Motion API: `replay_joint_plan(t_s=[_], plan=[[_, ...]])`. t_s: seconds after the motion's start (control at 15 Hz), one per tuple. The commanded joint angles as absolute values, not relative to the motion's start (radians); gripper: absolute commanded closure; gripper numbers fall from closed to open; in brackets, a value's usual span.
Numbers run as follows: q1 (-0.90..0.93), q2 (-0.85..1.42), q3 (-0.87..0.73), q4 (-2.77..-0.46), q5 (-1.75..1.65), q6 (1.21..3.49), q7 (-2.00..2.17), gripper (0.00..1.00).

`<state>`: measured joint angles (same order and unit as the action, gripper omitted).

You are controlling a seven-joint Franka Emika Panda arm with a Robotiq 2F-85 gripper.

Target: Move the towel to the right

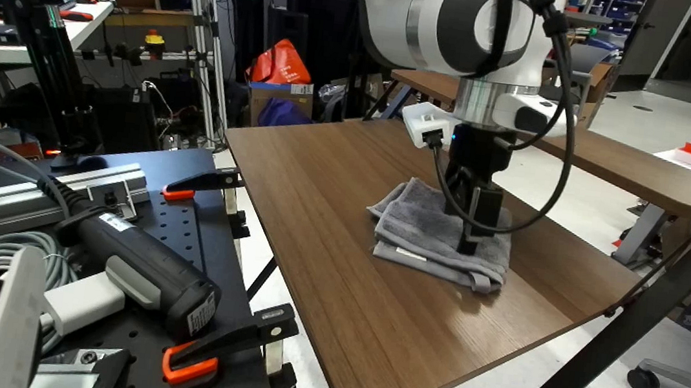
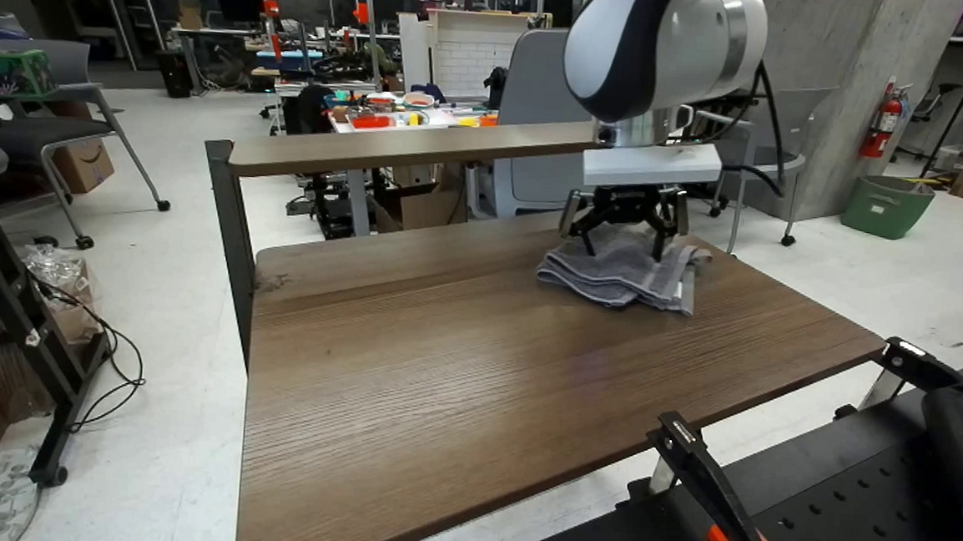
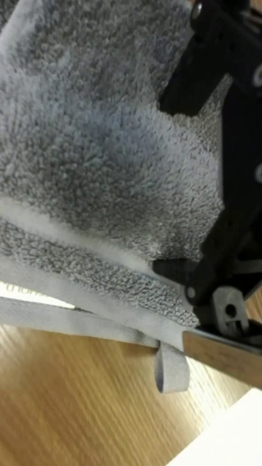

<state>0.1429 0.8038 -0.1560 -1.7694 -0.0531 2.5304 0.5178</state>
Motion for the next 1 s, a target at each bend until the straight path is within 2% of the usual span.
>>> replay_joint_plan(t_s=[0.0, 0.6, 0.73, 0.93], plan=[[0.082, 0.742, -0.183, -1.87, -0.022, 2.545, 0.472, 0.0], [-0.007, 0.505, -0.168, -2.037, 0.001, 2.524, 0.357, 0.0], [0.017, 0.559, -0.192, -1.981, -0.027, 2.517, 0.39, 0.0], [-0.003, 0.521, -0.179, -2.029, -0.025, 2.508, 0.345, 0.0]])
